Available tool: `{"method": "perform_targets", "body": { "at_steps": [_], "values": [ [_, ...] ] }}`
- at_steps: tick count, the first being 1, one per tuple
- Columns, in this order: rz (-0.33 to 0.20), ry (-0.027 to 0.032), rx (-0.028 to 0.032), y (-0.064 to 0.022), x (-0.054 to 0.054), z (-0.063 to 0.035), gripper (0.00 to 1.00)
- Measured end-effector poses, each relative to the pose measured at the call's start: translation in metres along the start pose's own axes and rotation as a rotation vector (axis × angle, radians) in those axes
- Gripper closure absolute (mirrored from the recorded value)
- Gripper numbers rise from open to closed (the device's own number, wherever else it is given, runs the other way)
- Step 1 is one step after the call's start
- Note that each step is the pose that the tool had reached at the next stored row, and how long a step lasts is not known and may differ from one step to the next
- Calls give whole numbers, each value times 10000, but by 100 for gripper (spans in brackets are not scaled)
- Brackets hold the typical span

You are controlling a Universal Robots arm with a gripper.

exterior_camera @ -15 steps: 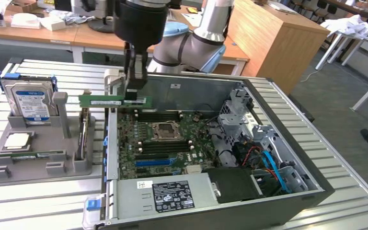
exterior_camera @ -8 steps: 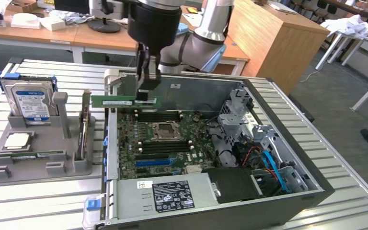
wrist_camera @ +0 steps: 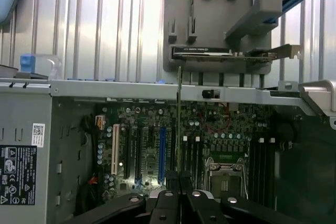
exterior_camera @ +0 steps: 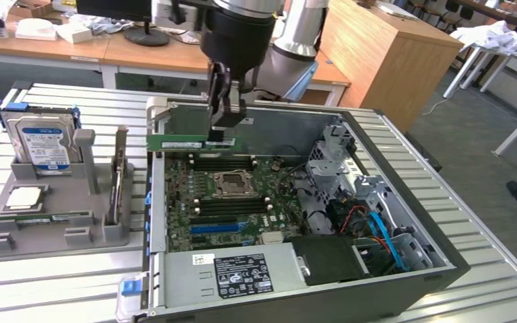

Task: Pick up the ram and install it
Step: 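Pick up the ram and move it above insertion slot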

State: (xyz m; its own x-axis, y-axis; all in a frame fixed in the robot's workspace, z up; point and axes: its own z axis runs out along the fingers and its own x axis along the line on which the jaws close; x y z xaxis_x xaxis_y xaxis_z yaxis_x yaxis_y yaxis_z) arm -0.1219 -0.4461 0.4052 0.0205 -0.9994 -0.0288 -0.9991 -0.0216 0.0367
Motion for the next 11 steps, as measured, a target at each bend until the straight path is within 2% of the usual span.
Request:
{"method": "perform_targets", "body": {
  "at_steps": [11],
  "values": [
    [0, 0, -7, -329, 7, -12, 89]
  ]
}}
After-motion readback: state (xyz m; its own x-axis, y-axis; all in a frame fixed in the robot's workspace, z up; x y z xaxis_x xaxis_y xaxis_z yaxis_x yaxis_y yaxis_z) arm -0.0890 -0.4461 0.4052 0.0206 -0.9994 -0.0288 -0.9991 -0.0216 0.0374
